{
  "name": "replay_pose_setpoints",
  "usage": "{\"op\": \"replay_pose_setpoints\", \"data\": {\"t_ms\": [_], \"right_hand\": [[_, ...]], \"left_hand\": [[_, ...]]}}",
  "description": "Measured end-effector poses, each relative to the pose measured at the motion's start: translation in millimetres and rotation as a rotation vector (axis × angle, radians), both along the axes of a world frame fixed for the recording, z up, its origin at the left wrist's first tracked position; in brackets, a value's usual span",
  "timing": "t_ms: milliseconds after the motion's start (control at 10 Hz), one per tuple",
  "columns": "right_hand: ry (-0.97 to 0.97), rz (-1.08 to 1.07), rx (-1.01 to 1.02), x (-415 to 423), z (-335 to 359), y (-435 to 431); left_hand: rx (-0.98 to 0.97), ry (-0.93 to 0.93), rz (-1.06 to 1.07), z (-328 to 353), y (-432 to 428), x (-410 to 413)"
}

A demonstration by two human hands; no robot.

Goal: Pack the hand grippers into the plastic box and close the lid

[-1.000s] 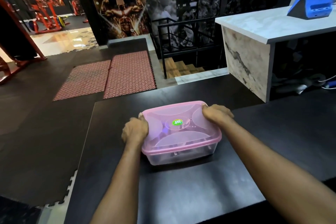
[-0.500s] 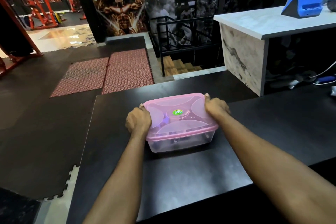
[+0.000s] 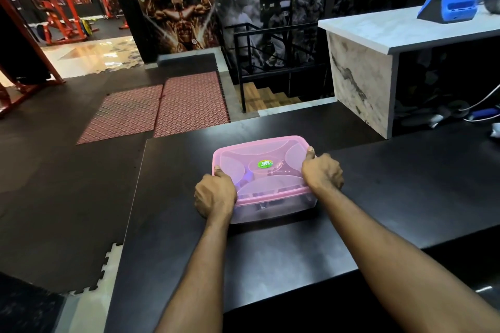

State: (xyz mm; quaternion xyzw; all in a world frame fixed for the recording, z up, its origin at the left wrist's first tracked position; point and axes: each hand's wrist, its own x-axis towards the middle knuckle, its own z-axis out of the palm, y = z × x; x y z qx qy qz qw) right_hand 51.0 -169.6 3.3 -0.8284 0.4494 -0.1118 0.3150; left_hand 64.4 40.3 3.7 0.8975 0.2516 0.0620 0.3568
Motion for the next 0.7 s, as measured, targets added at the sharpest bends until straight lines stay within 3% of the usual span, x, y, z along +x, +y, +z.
{"op": "replay_pose_setpoints", "data": {"t_ms": [200, 300, 500, 700], "right_hand": [[-0.005, 0.06, -0.002, 0, 5, -2], [-0.074, 0.125, 0.039, 7, 16, -12], [-0.229, 0.258, -0.06, 26, 45, -25], [-0.333, 0.47, 0.047, 52, 95, -29]], "left_hand": [[0.116, -0.041, -0.107, 8, 2, -3], [0.148, -0.085, -0.268, 19, 10, 9], [0.143, -0.202, -0.462, 56, 29, 43], [0.124, -0.321, -0.555, 106, 46, 66]]}}
